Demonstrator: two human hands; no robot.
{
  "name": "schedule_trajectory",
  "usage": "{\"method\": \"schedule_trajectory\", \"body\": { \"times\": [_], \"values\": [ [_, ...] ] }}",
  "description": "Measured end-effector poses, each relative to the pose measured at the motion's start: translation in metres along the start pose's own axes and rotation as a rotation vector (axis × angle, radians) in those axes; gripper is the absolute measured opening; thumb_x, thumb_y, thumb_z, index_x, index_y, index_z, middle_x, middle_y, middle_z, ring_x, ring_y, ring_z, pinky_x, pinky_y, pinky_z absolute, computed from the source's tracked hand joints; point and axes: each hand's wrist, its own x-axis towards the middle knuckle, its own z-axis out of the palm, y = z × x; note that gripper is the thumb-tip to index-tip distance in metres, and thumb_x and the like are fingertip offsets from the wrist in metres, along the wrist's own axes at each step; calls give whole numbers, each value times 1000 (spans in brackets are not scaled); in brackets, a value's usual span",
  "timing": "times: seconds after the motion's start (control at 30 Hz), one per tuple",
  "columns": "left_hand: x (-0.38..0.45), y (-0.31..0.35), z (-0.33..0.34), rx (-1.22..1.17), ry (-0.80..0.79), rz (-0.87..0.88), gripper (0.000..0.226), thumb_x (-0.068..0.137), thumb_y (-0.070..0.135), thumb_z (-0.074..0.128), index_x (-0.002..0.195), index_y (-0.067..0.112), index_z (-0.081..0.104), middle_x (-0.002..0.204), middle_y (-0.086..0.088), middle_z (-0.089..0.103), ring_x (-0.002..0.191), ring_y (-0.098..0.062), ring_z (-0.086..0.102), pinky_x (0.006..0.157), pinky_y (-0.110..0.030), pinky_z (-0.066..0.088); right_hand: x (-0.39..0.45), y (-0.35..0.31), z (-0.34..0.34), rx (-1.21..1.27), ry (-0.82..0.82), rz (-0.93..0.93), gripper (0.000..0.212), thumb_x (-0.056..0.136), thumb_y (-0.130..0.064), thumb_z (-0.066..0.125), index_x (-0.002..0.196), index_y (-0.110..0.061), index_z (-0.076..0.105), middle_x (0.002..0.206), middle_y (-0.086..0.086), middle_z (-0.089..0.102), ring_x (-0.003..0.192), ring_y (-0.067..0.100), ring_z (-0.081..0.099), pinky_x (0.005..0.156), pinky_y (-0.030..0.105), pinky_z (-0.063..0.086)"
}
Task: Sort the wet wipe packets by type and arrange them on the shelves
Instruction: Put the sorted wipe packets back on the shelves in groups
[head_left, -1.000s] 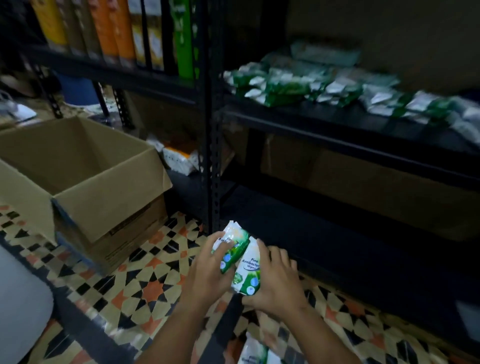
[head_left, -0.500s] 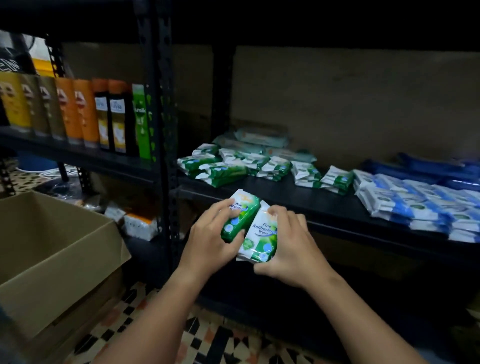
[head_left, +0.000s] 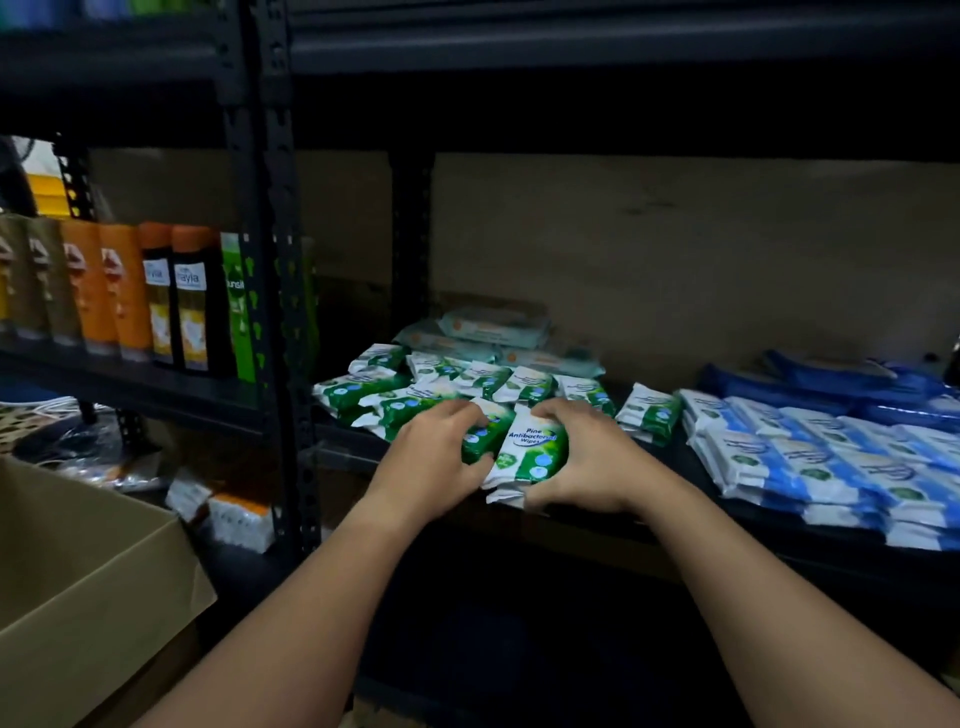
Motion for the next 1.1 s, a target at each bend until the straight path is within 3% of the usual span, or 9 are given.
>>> {"method": "schedule_trajectory", "body": {
  "times": [0.23,0.37,0.53,0.8,0.93,1.1],
  "values": [
    [10,-14,3,309,21,100,37,82,49,67,112,27,69,118,5,69,109,-26,59,94,-41,38,18,27,-15,201,-175,134,91,61,-45,88,142,-48,48,153,-4,23,135,26,42,101,32,41],
    [14,-20,2,377,22,123,38,81,51,68,111,28,71,115,6,71,111,-26,57,97,-43,30,19,28,-17,270,-142,73,86,66,-36,90,143,-42,52,155,-8,40,140,20,41,107,36,40],
    [17,-24,4,457,9,101,36,80,52,73,109,30,70,109,10,71,118,-24,56,106,-48,18,16,30,-14,290,-32,76,69,64,-35,92,125,-41,61,143,-7,49,127,17,52,105,40,46],
    [14,-23,5,398,-42,27,40,90,53,62,124,33,61,125,11,66,122,-20,54,106,-51,27,9,26,-1,317,7,70,63,73,-34,84,130,-44,57,149,-1,46,124,22,55,97,37,48],
    [13,-21,3,388,-30,33,43,93,57,56,129,33,58,129,11,64,127,-19,51,107,-51,24,7,18,3,329,-7,96,65,78,-33,81,136,-40,52,136,1,54,112,17,58,93,33,50],
    [4,-21,-2,378,-41,15,63,94,58,54,149,30,41,156,5,42,145,-23,33,115,-52,18,6,2,9,270,18,116,79,82,-34,79,150,-28,39,133,1,53,108,16,52,87,25,42]
  ]
}}
